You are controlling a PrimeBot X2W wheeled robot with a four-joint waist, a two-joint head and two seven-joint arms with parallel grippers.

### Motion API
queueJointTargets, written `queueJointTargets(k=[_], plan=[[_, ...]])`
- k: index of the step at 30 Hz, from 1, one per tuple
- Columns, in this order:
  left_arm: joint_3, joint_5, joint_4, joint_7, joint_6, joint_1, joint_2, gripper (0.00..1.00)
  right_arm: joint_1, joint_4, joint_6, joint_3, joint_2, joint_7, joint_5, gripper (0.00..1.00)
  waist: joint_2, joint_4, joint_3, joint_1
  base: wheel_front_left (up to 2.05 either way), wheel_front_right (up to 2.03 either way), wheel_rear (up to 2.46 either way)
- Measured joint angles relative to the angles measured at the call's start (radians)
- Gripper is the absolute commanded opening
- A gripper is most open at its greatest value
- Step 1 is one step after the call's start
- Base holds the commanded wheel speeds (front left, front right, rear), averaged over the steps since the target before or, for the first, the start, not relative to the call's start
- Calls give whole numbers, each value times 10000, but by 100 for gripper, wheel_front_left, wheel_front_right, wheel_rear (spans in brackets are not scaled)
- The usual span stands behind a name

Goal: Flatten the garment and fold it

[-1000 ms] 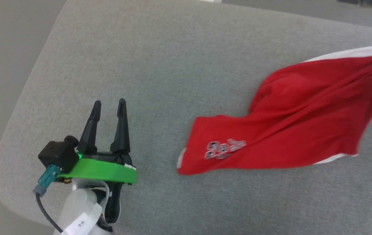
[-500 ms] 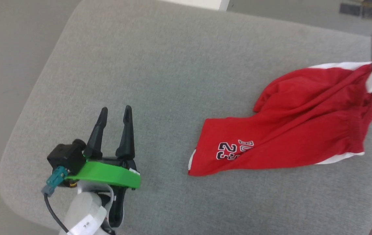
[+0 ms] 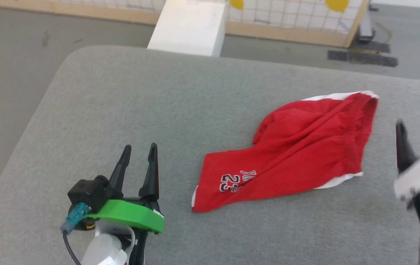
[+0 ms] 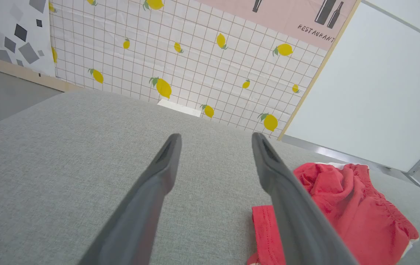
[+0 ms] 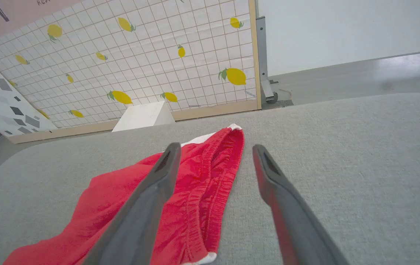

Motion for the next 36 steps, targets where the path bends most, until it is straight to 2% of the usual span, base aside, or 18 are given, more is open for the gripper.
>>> queueJointTargets(k=[7, 10, 14, 17, 21, 25, 29, 30, 31, 32, 33, 36], plan=[[-245, -10, 433, 6, 2, 82, 0, 100, 1722, -35, 0, -58, 31, -245, 1300, 100, 0, -510, -399, 0, 0, 0, 0], [-531, -15, 677, 495, -4, -106, 21, 100, 1918, -35, 0, -25, 31, -399, 1386, 100, 0, -689, -424, 0, 0, 0, 0], [-947, -46, 1329, 2704, 81, -1328, 84, 100, 1916, -48, 0, 36, 31, -523, 1496, 100, 0, -777, -251, 0, 0, 0, 0], [-1154, -213, 1864, 5037, 476, -2226, 90, 100, 1855, -50, 0, 146, 38, -554, 1572, 100, 0, -854, -90, 0, 0, 0, 0], [-1480, -209, 2332, 7338, 1039, -3075, 94, 100, 1657, -50, 0, 270, 38, -656, 1737, 100, 0, -982, 164, 0, 0, 0, 0], [-1687, -12, 2817, 8500, 1363, -3620, 247, 100, 1502, 2, 0, 384, 38, -777, 1820, 100, 0, -1147, 462, 0, 0, 0, 0], [-1695, -15, 3078, 8905, 1425, -3761, 384, 100, 1360, 165, 0, 372, 40, -972, 1825, 100, 0, -1325, 746, 0, 0, 0, 0], [-1699, -19, 3091, 8909, 1423, -3771, 384, 89, 1344, 197, 0, 368, 40, -999, 1825, 100, 0, -1356, 801, 0, 0, 0, 0], [-1705, -21, 3099, 8907, 1419, -3776, 380, 38, 1339, 242, 0, 359, 40, -1024, 1824, 100, 0, -1390, 857, 0, 0, 0, 0], [-1705, -79, 3099, 8903, 1400, -3778, 374, 13, 1338, 284, 0, 345, 40, -1072, 1824, 100, 0, -1418, 905, 0, 0, 0, 0], [-1707, -130, 3099, 8895, 1384, -3781, 374, 0, 1338, 307, 0, 330, 40, -1083, 1824, 100, 0, -1434, 938, 0, 0, 0, 0], [-1718, -232, 3103, 8876, 1306, -3808, 366, 0, 1335, 401, 0, 278, 40, -1143, 1820, 100, 0, -1416, 992, 1, 0, 0, 0]])
